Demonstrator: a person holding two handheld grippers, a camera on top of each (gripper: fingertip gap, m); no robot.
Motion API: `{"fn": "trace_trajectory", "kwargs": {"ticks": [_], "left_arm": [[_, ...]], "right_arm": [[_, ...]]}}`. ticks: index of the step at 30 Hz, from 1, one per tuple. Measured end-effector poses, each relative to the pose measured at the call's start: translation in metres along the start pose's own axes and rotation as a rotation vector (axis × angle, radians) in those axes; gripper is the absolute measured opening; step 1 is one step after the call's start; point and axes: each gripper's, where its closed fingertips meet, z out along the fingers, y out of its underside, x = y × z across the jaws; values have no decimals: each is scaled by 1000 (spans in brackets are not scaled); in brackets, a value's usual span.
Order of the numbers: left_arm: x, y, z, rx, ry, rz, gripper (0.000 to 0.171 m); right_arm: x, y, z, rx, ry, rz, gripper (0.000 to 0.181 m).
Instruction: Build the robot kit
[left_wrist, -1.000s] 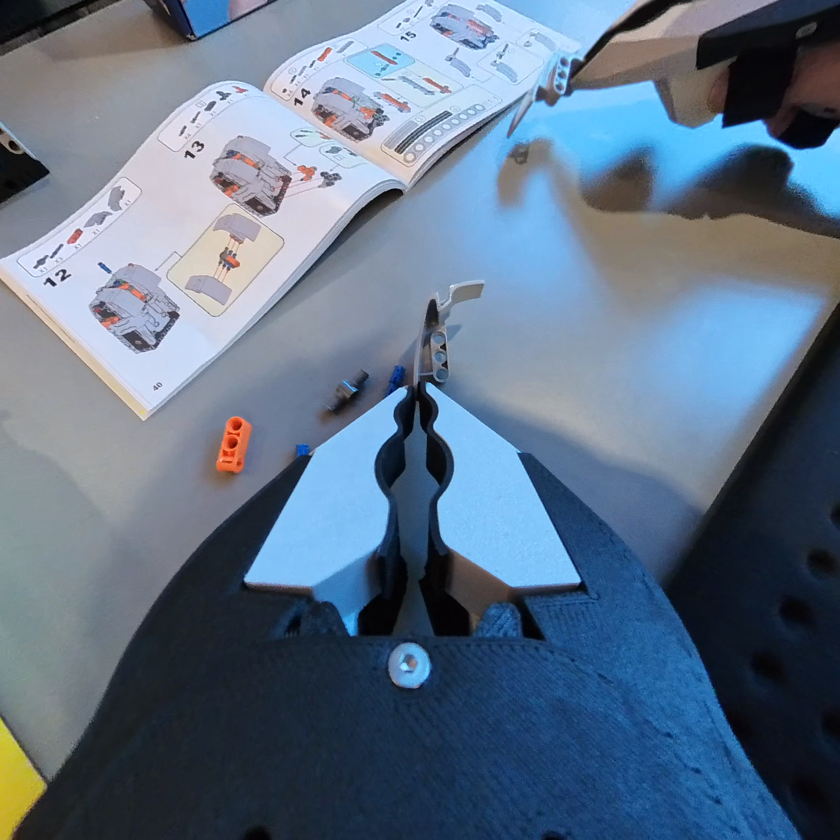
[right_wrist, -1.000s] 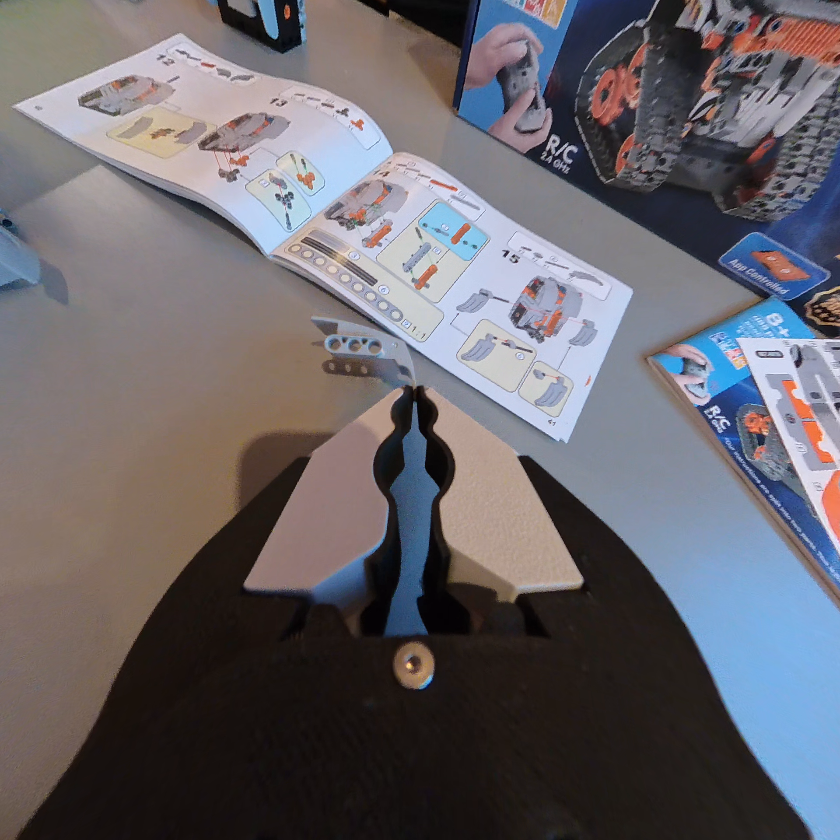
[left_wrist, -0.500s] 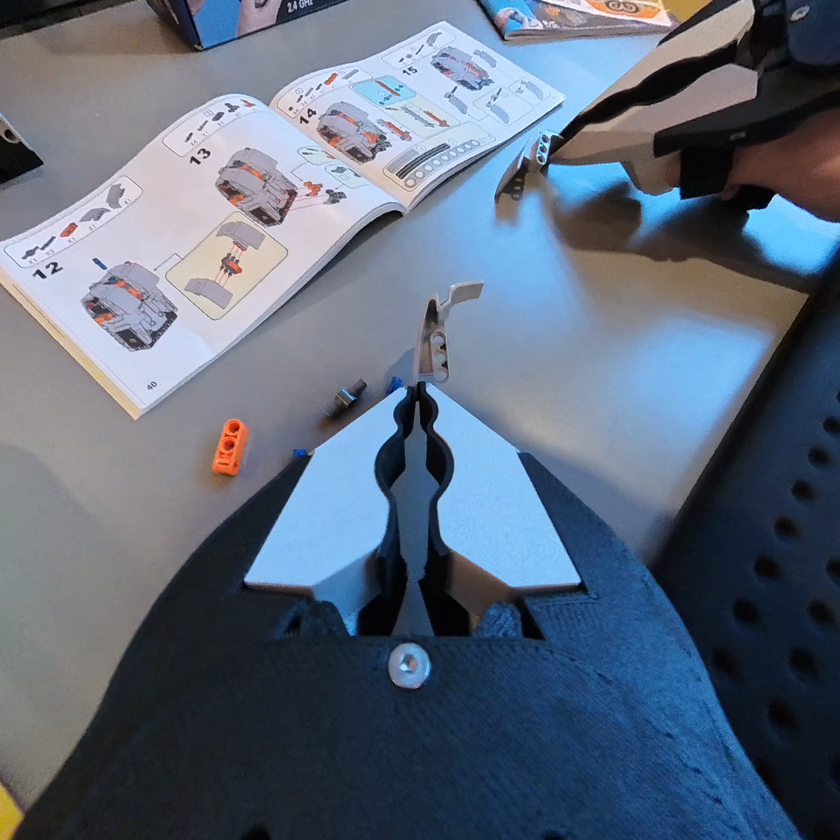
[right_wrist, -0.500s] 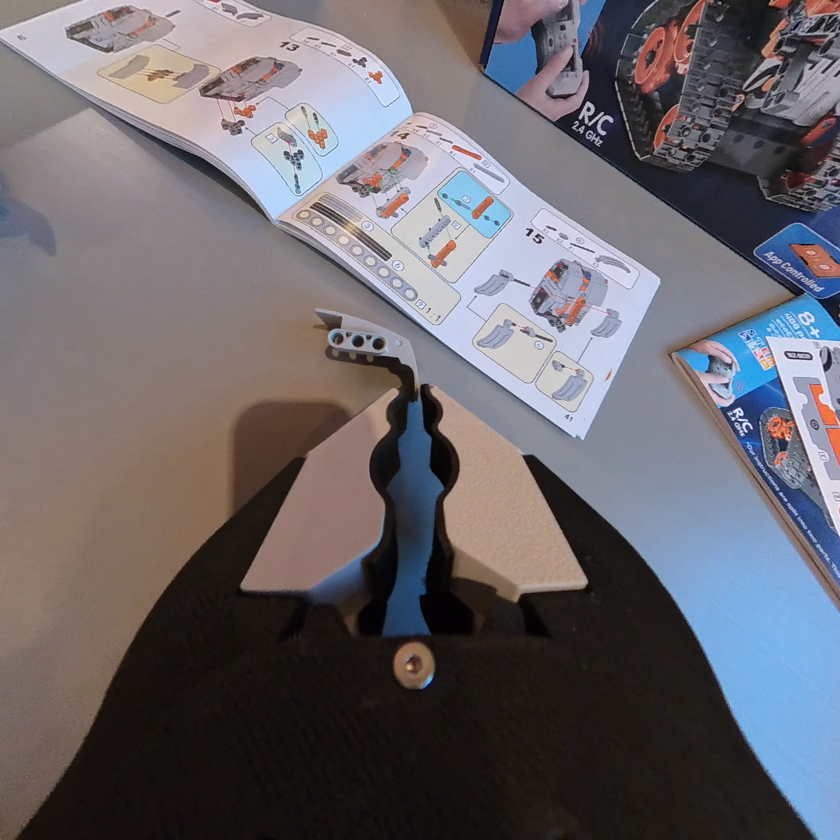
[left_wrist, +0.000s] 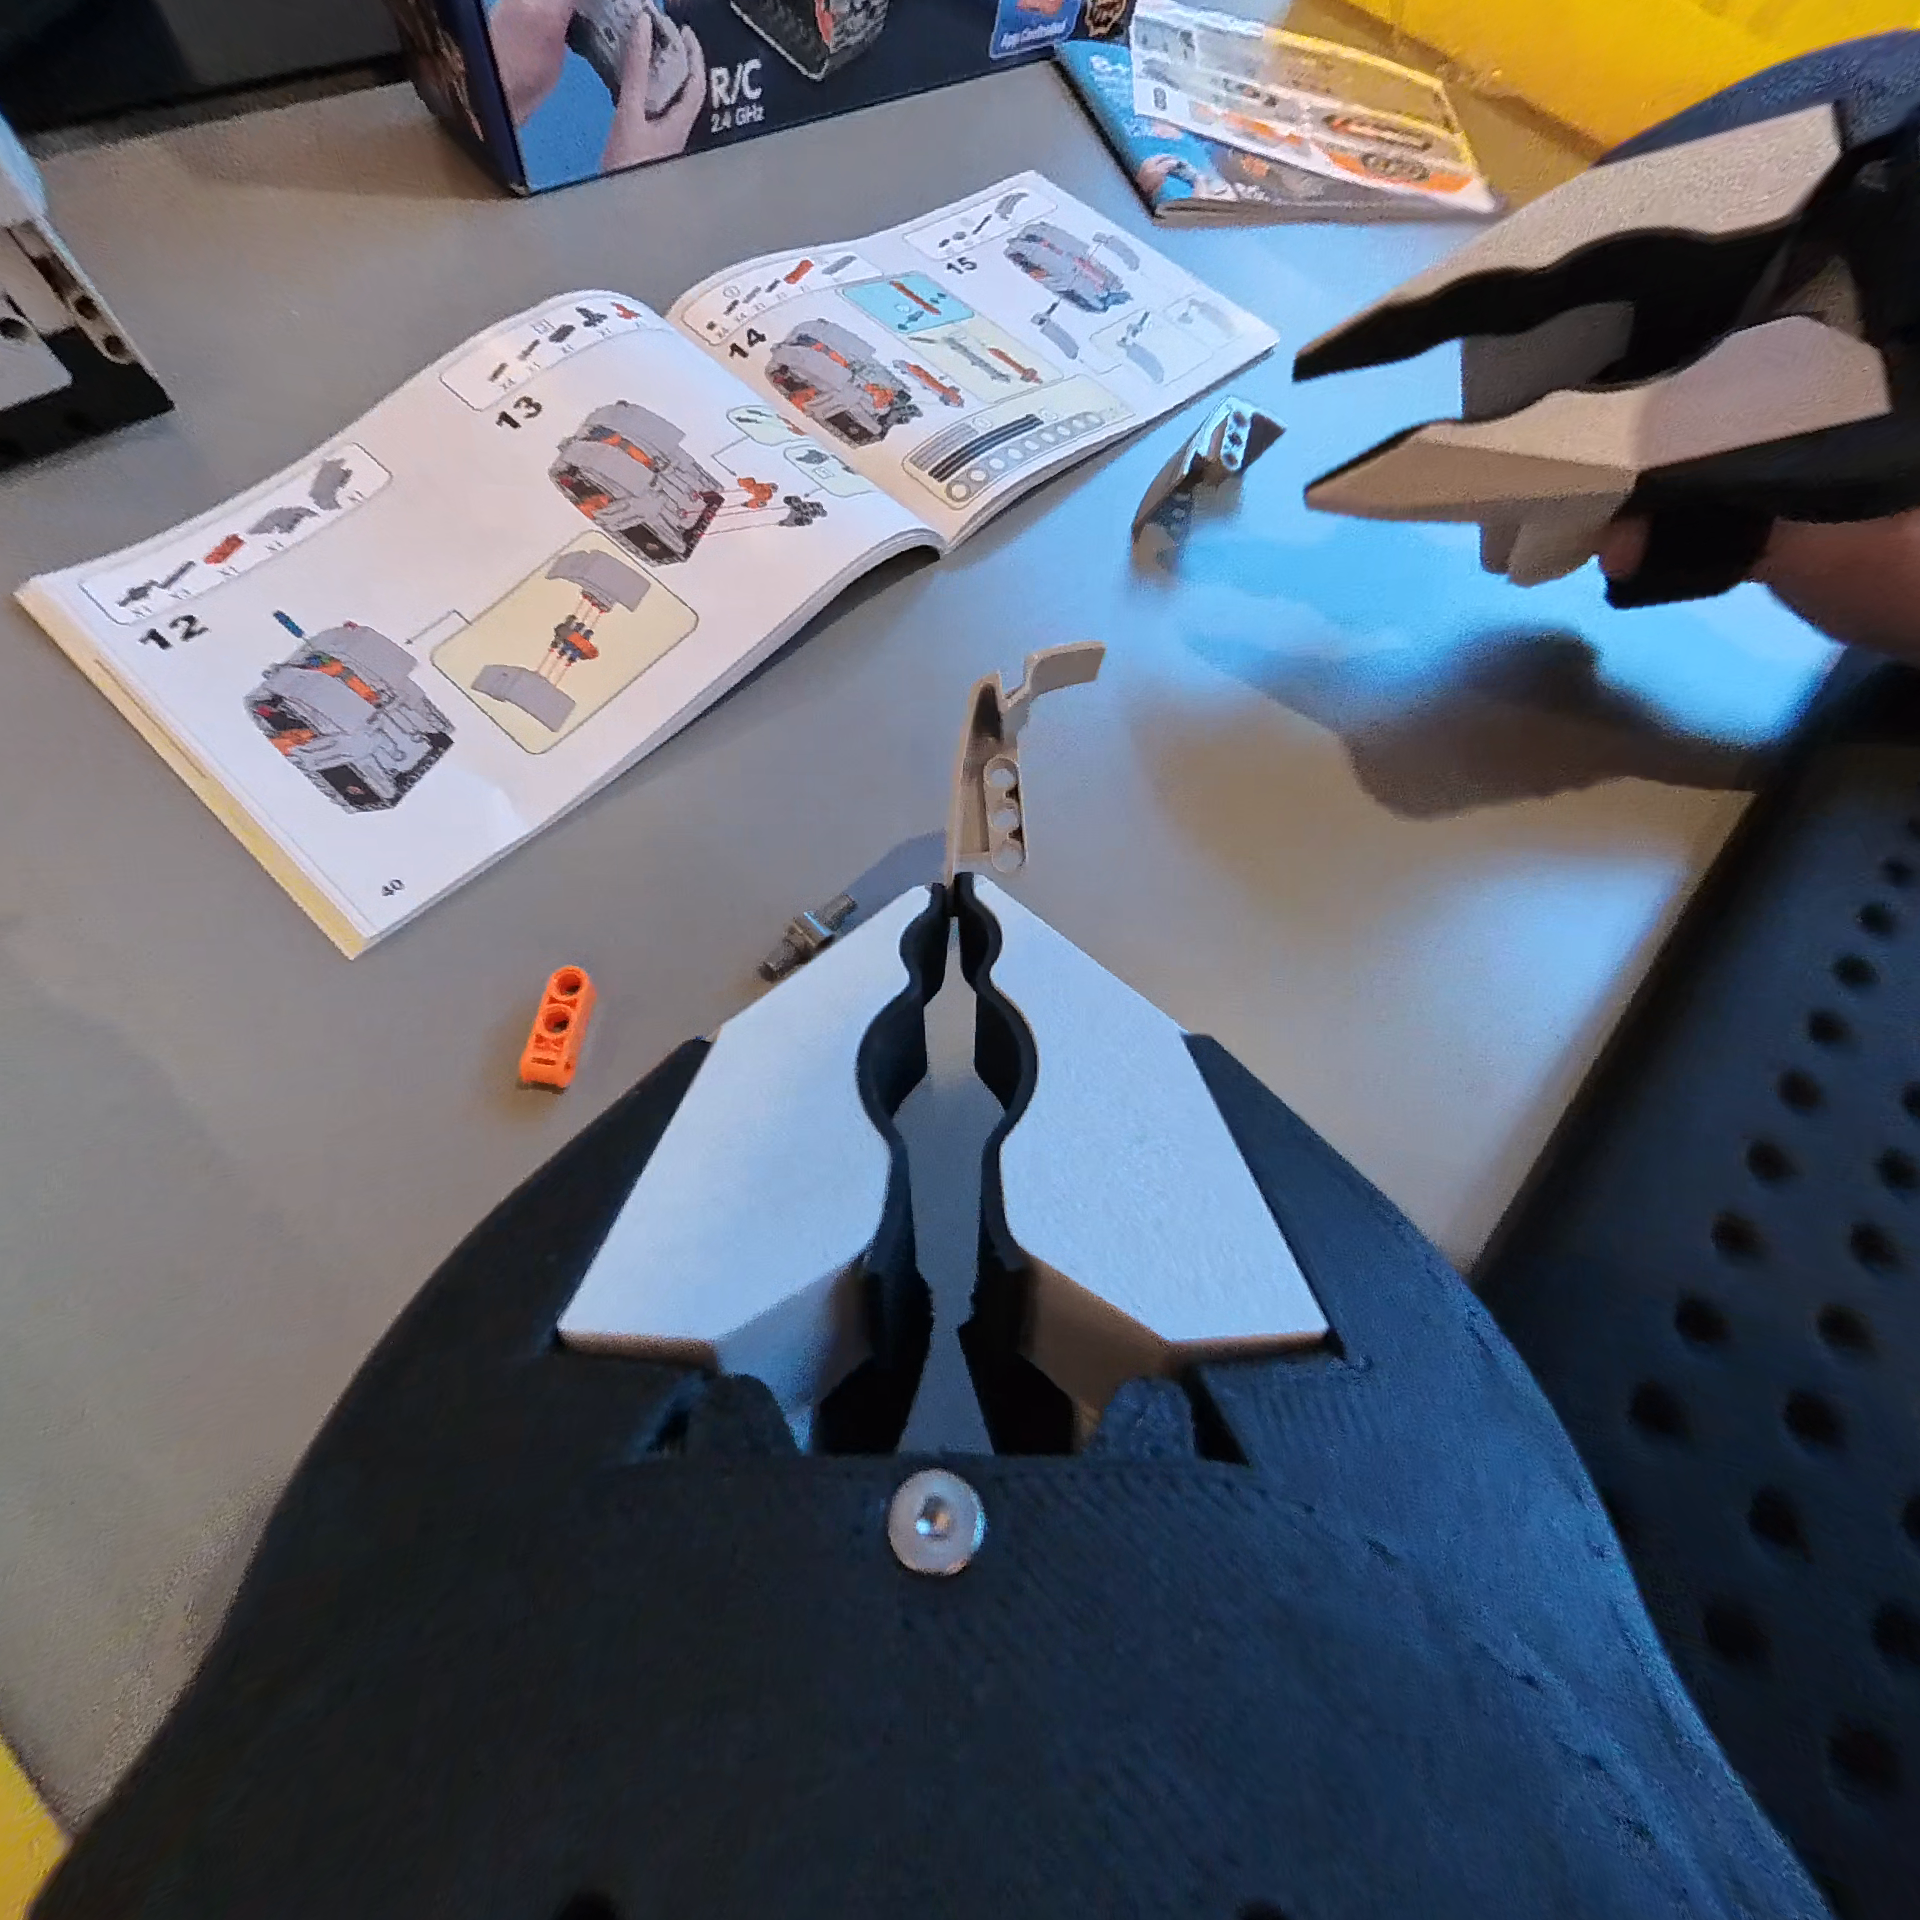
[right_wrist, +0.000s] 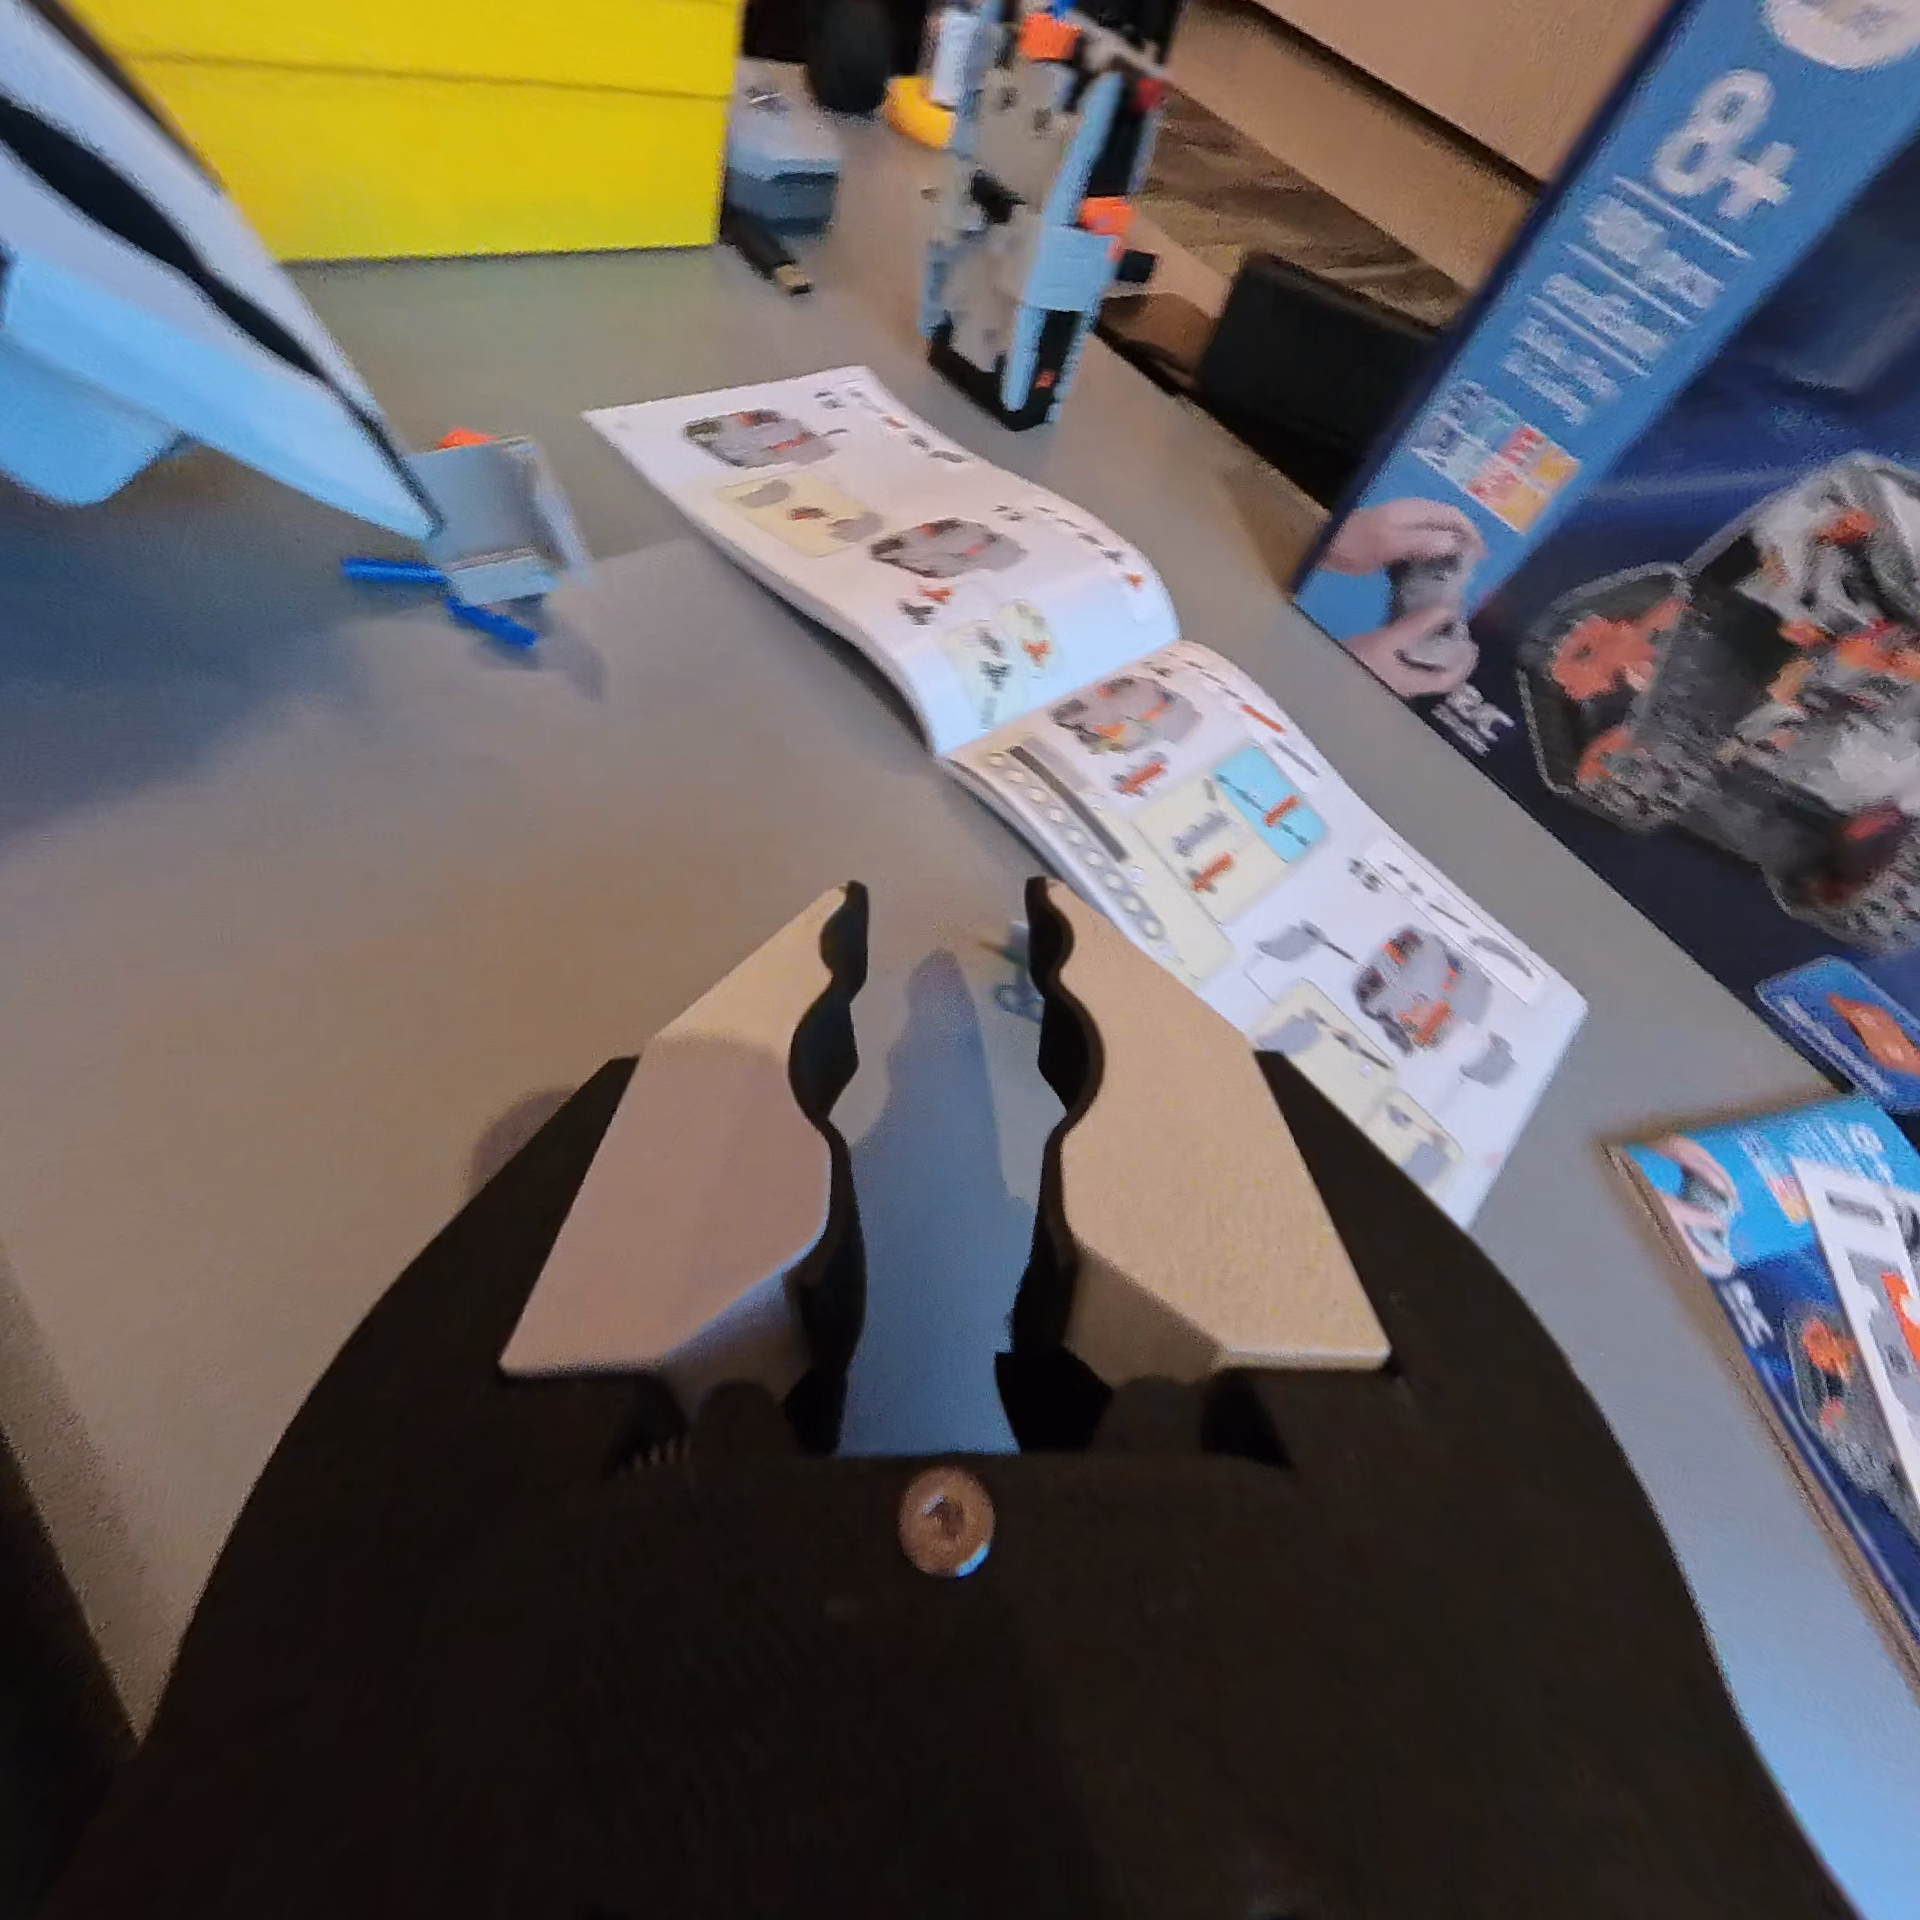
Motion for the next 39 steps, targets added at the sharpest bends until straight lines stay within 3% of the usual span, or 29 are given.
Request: {"fn": "trace_trajectory", "kwargs": {"ticks": [4, 8, 13, 17, 21, 28, 32, 39], "left_arm": [[-2, 6, 4, -38, -66, 83, 0], [-2, 9, 8, -79, -121, 187, 0], [2, 12, 13, -106, -132, 247, 0], [7, 13, 14, -99, -120, 248, 0], [9, 15, 15, -99, -113, 257, 0], [12, 11, 15, -65, -91, 235, 0], [10, 11, 14, -59, -103, 226, 12], [10, 17, 17, -94, -120, 268, 4]], "right_arm": [[-31, -8, 8, 7, -77, -117, 27], [-62, -15, 17, 26, -190, -109, 26], [-77, -15, 37, -5, -209, -151, 24], [-79, -22, 48, -5, -196, -146, 20], [-82, -19, 55, -45, -216, -140, 1], [-75, -20, 54, -45, -200, -92, 0], [-65, -18, 54, -51, -174, -51, 0], [-50, -24, 50, -17, -134, -2, 0]]}}
